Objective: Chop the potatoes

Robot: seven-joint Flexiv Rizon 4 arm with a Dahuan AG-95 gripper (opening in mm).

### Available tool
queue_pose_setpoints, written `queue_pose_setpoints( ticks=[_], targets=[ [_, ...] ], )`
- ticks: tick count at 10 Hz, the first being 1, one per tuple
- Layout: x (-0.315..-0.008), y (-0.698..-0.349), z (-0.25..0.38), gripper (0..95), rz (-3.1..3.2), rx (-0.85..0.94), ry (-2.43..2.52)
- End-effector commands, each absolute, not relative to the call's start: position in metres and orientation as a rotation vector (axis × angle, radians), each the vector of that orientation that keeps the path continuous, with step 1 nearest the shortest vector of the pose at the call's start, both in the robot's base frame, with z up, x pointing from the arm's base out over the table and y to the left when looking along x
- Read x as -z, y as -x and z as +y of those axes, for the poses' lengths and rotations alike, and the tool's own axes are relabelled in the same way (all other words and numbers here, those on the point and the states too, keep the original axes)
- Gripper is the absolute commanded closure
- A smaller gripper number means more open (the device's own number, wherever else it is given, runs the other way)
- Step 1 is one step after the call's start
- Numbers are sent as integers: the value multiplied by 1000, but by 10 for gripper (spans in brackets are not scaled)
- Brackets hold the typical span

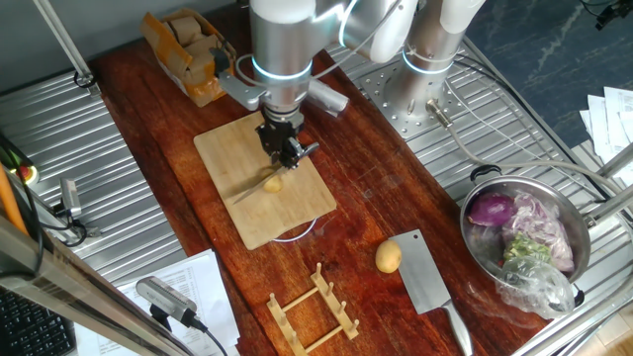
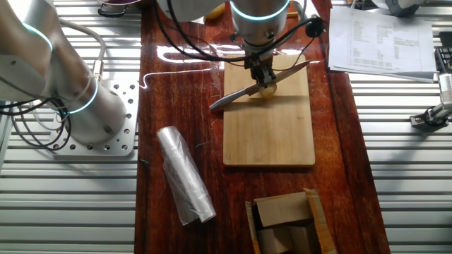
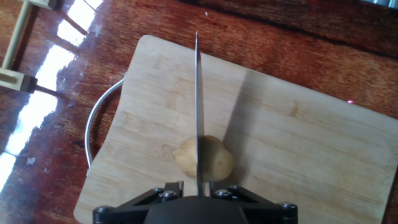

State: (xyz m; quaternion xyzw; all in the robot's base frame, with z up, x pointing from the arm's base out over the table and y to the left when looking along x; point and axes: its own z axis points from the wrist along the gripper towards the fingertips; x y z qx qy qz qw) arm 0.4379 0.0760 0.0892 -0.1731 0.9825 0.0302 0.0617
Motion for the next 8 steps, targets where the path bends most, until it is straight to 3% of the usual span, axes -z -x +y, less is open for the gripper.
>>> queue_pose_setpoints(
  ticks=[1,8],
  targets=[
    [-89,-439,76,570,2964,-71,500],
    [-87,-439,76,570,2965,-71,507]
  ],
)
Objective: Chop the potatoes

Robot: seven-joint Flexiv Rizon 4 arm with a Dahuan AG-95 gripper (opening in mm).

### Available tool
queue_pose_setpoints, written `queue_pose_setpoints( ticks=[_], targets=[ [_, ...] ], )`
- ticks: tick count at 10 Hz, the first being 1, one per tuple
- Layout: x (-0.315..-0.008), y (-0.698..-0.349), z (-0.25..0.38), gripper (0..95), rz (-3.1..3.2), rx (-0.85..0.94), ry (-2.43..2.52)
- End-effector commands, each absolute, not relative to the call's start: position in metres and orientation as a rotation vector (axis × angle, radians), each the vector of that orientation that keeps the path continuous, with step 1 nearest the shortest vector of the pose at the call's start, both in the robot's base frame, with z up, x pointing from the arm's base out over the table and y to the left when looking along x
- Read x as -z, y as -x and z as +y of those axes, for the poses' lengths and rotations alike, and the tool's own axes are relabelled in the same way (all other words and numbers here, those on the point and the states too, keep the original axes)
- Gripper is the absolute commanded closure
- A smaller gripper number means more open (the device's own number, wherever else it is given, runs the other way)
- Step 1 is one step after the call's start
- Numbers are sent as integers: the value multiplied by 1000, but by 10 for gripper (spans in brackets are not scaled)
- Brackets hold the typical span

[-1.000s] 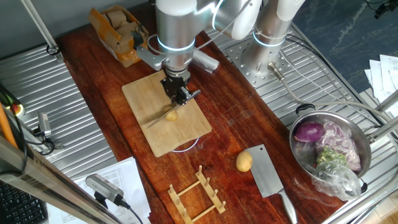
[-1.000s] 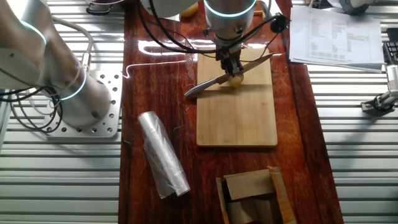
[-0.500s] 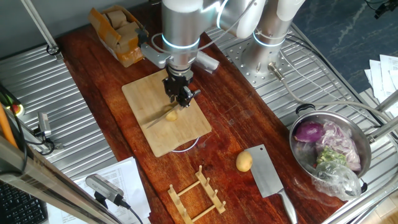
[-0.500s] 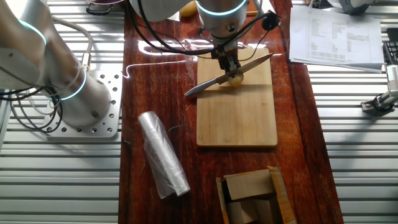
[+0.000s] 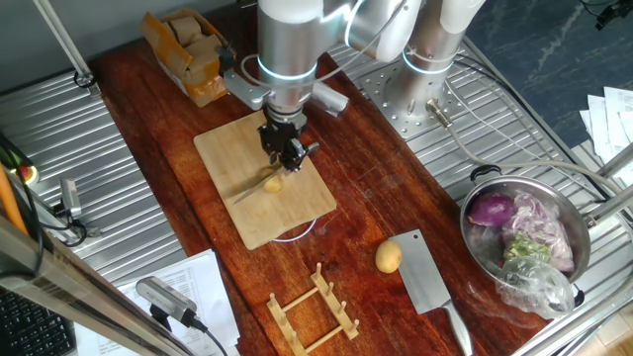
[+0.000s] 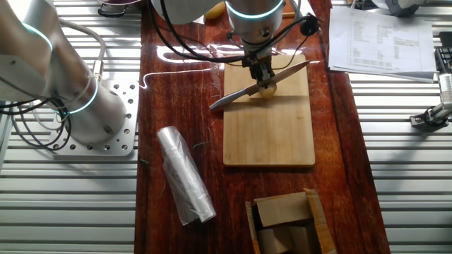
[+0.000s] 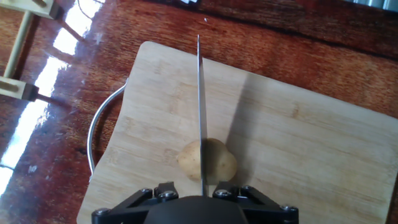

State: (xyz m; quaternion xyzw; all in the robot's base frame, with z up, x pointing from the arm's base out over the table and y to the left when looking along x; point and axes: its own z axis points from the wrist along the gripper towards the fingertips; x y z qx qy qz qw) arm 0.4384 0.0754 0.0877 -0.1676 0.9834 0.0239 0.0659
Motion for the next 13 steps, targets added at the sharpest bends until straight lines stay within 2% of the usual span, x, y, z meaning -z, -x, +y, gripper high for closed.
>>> queue_pose_setpoints(
  ticks=[1,2,4,5,11,12,13],
  targets=[
    [-86,-439,75,570,2964,-72,508],
    [-84,-440,75,760,2960,-76,513],
    [-80,-441,74,760,2956,-74,523],
    [-78,-441,74,950,2955,-73,526],
    [-74,-443,73,950,2948,-67,540],
    [-73,-444,73,760,2944,-65,546],
    [-73,-444,73,760,2941,-64,551]
  ],
)
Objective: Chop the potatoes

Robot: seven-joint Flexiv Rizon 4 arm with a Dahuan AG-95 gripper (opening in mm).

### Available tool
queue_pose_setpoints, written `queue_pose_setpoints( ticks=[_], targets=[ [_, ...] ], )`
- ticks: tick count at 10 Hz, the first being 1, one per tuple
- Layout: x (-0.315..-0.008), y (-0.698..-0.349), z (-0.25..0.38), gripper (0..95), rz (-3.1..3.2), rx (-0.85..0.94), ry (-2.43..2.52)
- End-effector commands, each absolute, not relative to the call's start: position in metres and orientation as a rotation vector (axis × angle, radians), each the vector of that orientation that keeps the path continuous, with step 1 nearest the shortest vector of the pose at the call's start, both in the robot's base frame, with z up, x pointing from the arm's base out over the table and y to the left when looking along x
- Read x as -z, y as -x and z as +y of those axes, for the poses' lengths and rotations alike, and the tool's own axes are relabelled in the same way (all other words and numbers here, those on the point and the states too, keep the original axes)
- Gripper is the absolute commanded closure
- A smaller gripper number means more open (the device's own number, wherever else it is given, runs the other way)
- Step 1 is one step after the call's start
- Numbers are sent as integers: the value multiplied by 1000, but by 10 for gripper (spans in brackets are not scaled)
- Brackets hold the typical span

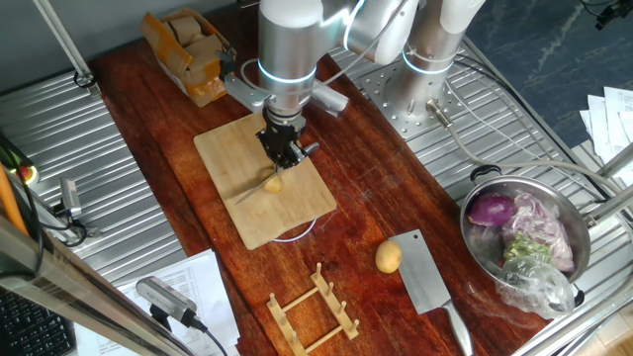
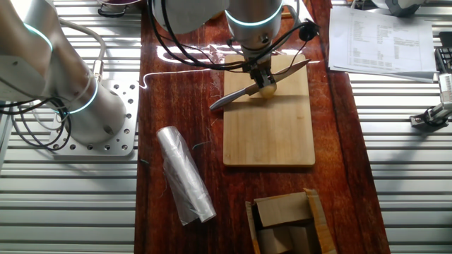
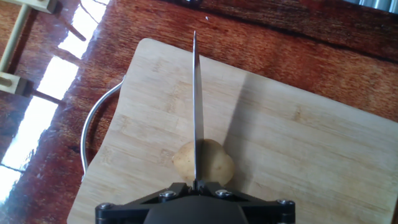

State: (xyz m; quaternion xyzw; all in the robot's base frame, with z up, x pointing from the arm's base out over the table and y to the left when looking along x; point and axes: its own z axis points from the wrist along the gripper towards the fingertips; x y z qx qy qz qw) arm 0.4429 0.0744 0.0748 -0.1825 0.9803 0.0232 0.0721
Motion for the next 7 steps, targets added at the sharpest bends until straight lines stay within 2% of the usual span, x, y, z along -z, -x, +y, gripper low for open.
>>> queue_pose_setpoints(
  ticks=[1,7],
  targets=[
    [-72,-445,73,760,2939,-65,555],
    [-75,-444,74,760,2939,-66,555]
  ],
)
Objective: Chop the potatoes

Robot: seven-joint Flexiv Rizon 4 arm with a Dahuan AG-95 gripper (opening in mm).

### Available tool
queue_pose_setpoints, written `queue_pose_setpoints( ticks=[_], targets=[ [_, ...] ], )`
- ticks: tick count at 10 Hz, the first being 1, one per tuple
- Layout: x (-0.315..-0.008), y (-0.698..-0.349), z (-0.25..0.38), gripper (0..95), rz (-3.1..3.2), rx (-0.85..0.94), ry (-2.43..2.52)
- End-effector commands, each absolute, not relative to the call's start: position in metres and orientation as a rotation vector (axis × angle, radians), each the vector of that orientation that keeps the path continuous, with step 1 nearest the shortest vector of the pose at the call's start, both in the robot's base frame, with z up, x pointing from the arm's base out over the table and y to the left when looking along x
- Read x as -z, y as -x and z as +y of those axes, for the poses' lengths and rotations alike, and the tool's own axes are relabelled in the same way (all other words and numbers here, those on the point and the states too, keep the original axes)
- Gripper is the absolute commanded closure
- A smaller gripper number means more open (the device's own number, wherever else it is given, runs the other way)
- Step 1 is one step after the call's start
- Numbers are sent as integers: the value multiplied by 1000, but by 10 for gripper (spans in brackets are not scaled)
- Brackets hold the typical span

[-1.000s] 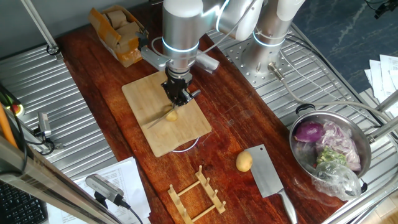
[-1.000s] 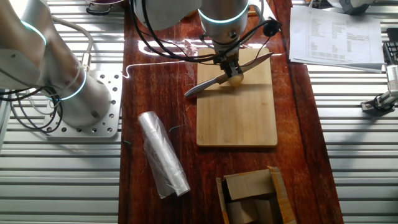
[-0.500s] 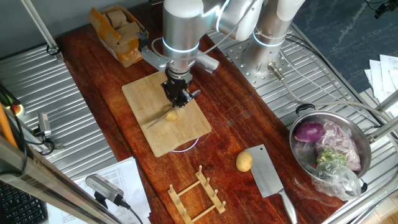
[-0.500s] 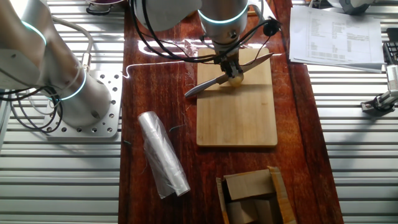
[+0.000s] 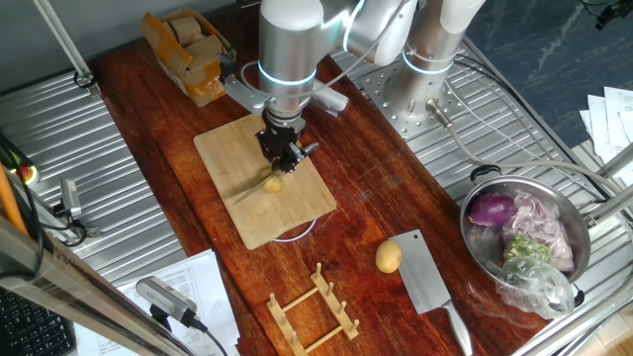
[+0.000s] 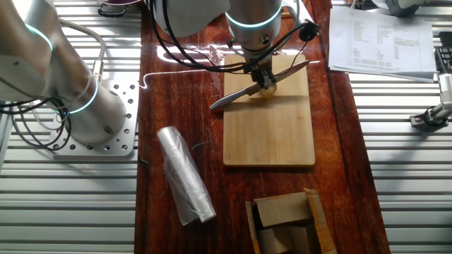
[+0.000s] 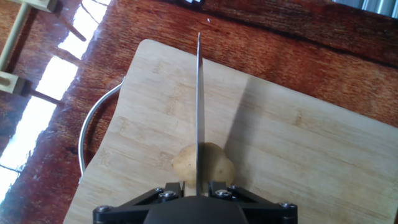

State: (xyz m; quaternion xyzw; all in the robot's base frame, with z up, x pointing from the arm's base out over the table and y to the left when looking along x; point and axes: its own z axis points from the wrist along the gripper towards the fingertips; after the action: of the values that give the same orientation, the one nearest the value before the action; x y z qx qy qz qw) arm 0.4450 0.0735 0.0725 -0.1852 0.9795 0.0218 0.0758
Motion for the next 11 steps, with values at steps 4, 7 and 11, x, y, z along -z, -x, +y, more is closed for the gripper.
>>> queue_pose_setpoints(
  ticks=[4,7,11],
  targets=[
    [-77,-444,75,760,2940,-68,554],
    [-78,-448,76,760,2939,-66,560],
    [-77,-451,77,760,2940,-68,556]
  ],
)
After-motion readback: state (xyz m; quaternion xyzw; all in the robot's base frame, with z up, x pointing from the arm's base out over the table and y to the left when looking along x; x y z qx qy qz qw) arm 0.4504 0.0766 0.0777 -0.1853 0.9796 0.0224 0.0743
